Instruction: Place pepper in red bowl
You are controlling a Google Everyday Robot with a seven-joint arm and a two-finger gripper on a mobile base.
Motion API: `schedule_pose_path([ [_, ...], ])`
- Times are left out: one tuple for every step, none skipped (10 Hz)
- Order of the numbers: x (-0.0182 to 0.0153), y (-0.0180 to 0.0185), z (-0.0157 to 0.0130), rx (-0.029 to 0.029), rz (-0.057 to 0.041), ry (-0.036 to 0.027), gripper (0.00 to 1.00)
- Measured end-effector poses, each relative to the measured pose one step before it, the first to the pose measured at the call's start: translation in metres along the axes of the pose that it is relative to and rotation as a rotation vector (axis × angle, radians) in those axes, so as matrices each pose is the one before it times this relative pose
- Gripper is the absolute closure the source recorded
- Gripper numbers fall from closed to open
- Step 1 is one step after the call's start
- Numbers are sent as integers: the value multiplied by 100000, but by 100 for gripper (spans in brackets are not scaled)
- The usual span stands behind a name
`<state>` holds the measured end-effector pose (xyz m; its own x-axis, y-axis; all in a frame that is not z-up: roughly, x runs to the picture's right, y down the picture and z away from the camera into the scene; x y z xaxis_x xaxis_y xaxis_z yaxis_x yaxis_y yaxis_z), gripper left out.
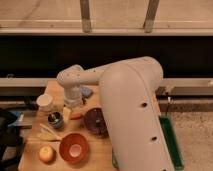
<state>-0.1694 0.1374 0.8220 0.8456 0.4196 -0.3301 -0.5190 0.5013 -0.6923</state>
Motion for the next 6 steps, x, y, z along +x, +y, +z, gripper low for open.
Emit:
schedule_pose_path([
  [-180, -123, 508, -555, -308, 441, 22],
  [-136, -225, 289, -675, -117, 459, 22],
  [-99, -384, 438, -678, 47, 309, 22],
  [-174, -167, 321, -448, -123, 14, 22],
  [-269, 97, 603, -966, -432, 35, 22],
  [-90, 82, 586, -1240, 200, -726, 22],
])
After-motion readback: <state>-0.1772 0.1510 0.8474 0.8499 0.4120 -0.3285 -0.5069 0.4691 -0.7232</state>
